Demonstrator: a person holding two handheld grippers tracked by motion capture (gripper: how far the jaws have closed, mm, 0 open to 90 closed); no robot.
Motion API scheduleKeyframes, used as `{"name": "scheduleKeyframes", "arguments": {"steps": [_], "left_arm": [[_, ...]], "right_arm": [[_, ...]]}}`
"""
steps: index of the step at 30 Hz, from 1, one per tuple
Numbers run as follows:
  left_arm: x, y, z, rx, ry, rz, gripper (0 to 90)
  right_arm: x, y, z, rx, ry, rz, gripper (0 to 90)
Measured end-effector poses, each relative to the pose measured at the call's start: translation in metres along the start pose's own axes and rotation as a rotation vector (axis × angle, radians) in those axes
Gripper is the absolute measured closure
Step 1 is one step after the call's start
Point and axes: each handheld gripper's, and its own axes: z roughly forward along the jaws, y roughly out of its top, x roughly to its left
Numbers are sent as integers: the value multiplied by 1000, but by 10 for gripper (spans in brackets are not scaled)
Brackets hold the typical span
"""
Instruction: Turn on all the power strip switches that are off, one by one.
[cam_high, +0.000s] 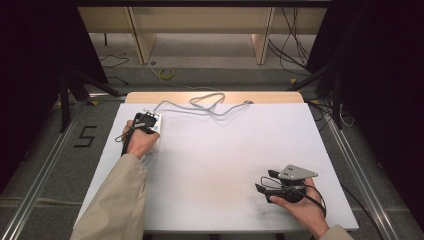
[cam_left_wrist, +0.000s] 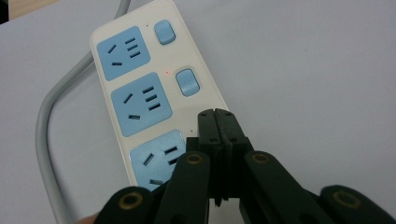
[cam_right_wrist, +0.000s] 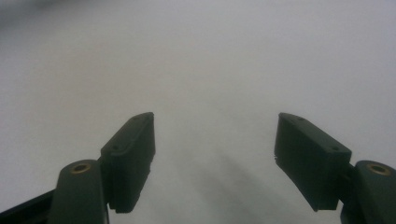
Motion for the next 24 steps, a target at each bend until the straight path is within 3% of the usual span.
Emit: {"name": "scheduleKeyframes", "arguments": {"steps": [4, 11, 14, 17, 24], "left_arm": [[0, 0, 1, 12, 26, 24, 899], [1, 0, 1, 13, 19, 28, 899], [0, 1, 0, 7, -7, 15, 899], [-3, 2, 0, 15, 10, 39, 899], [-2, 2, 1, 20, 12, 32, 900]], "right_arm": [[0, 0, 0, -1, 1, -1, 298], [0, 0, 0, 1, 0, -1, 298], [0, 0, 0, 1, 0, 0, 299], [0, 0, 0, 1, 0, -1, 298], [0, 0, 0, -2, 1, -1, 299]]}}
